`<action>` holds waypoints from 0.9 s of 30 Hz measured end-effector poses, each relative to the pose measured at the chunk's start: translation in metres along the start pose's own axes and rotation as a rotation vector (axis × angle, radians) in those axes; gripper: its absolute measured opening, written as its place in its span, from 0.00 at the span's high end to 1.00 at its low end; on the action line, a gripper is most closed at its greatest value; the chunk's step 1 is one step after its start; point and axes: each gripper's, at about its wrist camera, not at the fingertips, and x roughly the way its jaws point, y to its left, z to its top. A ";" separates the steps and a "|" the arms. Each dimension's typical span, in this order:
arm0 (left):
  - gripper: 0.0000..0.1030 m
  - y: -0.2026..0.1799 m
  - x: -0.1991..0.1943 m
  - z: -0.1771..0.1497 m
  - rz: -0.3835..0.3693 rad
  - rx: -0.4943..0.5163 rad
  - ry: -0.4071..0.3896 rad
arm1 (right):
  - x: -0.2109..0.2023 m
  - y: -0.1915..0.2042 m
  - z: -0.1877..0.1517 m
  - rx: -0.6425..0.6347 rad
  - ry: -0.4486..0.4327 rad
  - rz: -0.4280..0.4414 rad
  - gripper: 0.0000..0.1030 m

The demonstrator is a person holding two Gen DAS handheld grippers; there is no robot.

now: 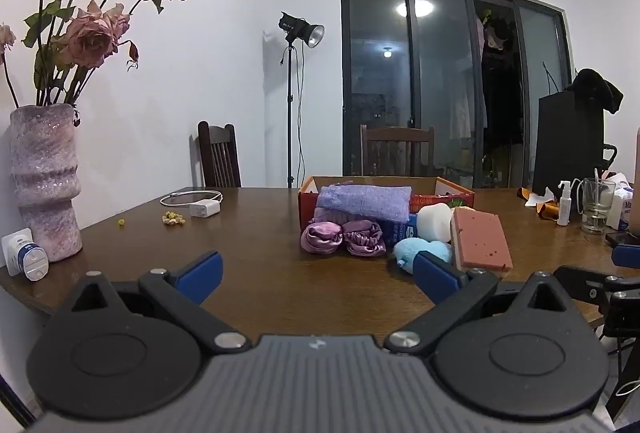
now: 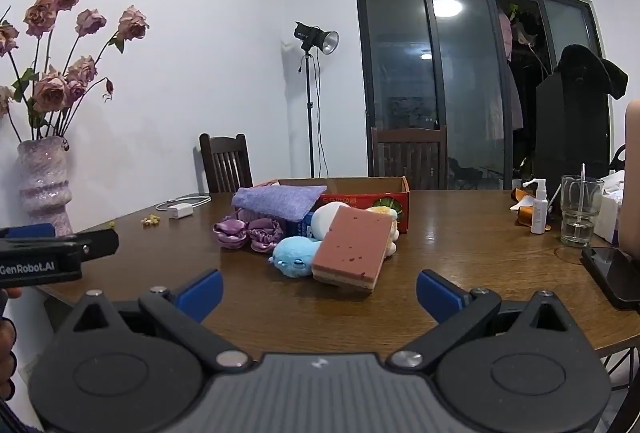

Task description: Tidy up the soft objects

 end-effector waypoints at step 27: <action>0.00 -0.001 0.000 0.000 0.001 0.004 -0.001 | -0.001 0.001 -0.001 -0.006 -0.009 0.003 0.00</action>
